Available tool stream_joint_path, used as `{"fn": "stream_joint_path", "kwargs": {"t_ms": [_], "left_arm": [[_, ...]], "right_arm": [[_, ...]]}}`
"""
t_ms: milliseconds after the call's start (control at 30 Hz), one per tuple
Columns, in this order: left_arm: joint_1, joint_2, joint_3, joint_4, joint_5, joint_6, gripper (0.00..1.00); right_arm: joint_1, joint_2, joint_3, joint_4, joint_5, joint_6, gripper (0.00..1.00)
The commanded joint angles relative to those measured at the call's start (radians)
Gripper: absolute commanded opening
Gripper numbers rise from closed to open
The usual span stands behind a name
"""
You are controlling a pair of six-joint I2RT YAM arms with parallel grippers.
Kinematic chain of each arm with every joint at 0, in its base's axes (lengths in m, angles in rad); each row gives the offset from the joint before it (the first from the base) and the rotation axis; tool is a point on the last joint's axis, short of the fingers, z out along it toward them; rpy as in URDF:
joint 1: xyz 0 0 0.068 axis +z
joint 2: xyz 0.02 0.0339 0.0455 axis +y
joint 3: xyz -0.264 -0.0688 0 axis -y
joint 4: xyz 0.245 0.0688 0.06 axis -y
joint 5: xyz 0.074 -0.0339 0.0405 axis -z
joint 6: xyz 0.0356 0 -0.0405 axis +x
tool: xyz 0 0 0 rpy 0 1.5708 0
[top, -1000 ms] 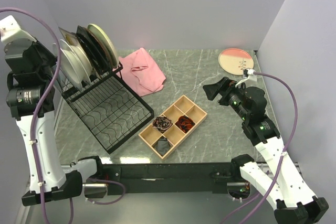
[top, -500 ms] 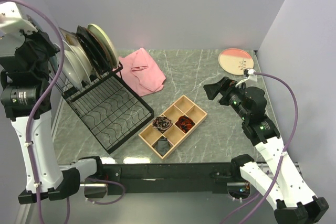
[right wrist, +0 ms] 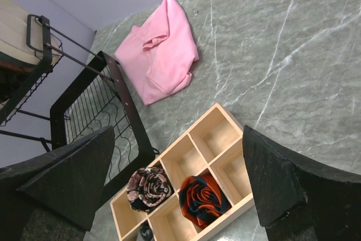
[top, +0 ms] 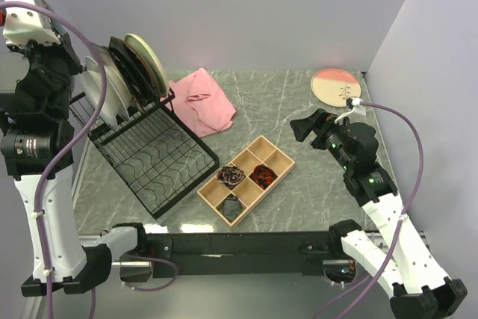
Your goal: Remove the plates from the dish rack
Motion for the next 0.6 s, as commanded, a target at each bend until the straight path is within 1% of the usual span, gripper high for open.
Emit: {"fn": "stream_joint_path", "kwargs": {"t_ms": [0, 33, 67, 100, 200, 367, 433, 467, 533, 567], "left_arm": [[-0.002, -0.008, 0.109, 0.272, 0.057, 0.102, 0.01], [-0.003, -0.010, 0.103, 0.293, 0.071, 0.105, 0.01], [-0.005, -0.025, 0.091, 0.313, 0.114, 0.114, 0.01], [-0.005, -0.036, 0.048, 0.338, 0.126, 0.116, 0.01], [-0.003, -0.060, -0.003, 0.419, 0.151, 0.106, 0.01], [-0.020, 0.019, 0.086, 0.398, 0.201, 0.105, 0.01], [-0.037, 0.030, 0.088, 0.425, 0.215, 0.117, 0.01], [-0.084, 0.026, 0.070, 0.445, 0.212, 0.135, 0.01], [-0.134, 0.030, 0.074, 0.474, 0.188, 0.164, 0.01], [-0.196, 0.054, 0.103, 0.467, 0.171, 0.197, 0.01]], "right_arm": [[0.009, -0.004, 0.006, 0.039, 0.016, -0.017, 1.00], [0.008, 0.004, 0.007, 0.041, 0.013, -0.018, 1.00], [0.009, 0.007, 0.007, 0.041, 0.012, -0.018, 1.00], [0.009, 0.009, 0.007, 0.039, 0.013, -0.020, 1.00], [0.009, 0.009, 0.006, 0.039, 0.019, -0.023, 1.00], [0.009, 0.004, 0.009, 0.035, 0.027, -0.028, 1.00], [0.009, 0.000, 0.007, 0.036, 0.030, -0.029, 1.00], [0.008, -0.001, 0.006, 0.038, 0.033, -0.029, 1.00], [0.009, -0.004, 0.004, 0.041, 0.033, -0.031, 1.00], [0.009, -0.001, 0.006, 0.041, 0.033, -0.031, 1.00]]}}
